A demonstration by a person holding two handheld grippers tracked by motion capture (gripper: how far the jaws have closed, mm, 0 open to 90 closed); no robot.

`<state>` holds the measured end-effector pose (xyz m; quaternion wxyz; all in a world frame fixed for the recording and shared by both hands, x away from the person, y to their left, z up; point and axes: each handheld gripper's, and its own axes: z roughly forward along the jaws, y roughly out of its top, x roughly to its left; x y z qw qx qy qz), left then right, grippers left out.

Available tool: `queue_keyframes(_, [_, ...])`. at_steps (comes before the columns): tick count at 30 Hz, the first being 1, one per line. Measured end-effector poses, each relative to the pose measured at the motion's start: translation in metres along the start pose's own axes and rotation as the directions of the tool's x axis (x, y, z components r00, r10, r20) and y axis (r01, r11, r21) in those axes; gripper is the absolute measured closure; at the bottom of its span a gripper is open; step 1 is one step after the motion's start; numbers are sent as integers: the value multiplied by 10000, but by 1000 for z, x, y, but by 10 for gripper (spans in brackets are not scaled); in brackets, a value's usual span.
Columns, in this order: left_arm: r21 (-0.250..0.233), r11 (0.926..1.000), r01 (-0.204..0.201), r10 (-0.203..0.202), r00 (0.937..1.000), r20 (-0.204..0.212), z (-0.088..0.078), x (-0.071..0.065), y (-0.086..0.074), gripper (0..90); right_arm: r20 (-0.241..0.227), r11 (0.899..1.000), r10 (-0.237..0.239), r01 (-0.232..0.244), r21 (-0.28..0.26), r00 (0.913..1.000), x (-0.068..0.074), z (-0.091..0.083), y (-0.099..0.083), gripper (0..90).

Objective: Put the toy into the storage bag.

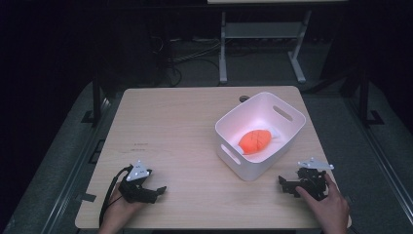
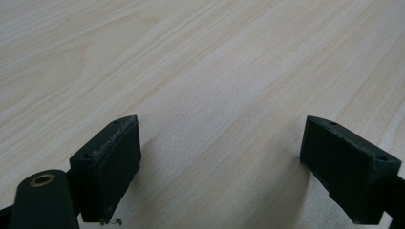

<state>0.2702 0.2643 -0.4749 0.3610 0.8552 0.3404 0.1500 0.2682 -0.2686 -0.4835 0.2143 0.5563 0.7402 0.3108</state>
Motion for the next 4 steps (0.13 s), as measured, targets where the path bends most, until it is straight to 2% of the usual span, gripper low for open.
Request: queue_keyframes(4, [-5,10000,89,-89,10000,-21,-1,0,-1,133,4,10000,-4,4,1,10000,0,0,0,0])
